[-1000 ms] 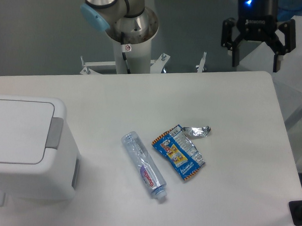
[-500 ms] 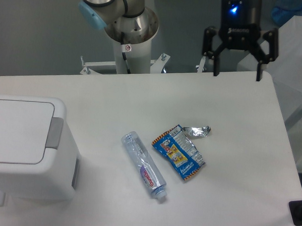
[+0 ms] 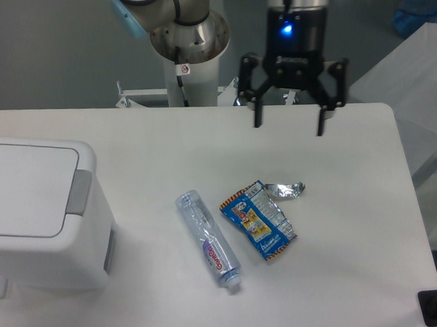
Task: Open the trash can
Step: 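Move the open gripper across the table to above the white trash can lid, then lower the gripper fingers onto the edge of the trash can lid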
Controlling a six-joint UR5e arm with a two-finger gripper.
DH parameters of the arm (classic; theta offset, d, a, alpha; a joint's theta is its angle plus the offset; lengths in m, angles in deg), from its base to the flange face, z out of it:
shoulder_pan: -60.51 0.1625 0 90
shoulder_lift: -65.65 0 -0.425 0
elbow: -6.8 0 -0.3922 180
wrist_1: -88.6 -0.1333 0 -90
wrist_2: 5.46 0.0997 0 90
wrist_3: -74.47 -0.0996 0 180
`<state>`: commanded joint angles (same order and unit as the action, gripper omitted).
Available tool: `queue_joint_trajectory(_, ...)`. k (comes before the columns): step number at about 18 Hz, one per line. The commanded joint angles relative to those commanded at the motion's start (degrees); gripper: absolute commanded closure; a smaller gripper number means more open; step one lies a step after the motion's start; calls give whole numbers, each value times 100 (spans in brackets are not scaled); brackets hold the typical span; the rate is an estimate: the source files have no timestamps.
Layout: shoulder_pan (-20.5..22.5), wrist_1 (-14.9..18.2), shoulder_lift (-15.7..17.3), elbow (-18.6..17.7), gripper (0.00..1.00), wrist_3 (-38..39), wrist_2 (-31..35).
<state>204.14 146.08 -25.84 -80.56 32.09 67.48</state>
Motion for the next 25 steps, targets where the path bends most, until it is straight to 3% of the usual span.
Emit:
queue_joint_trajectory(10,-1178,-79,-553,325,0,3014,-17)
queue_joint_trajectory(15,-1486,-158,-747,308,0,3358,-9)
queue_joint_trajectory(19,-1522,-158,-800,255,0,4122,-26)
queue_joint_trajectory(25,-1601,-158,-949,211,0,4597,-35)
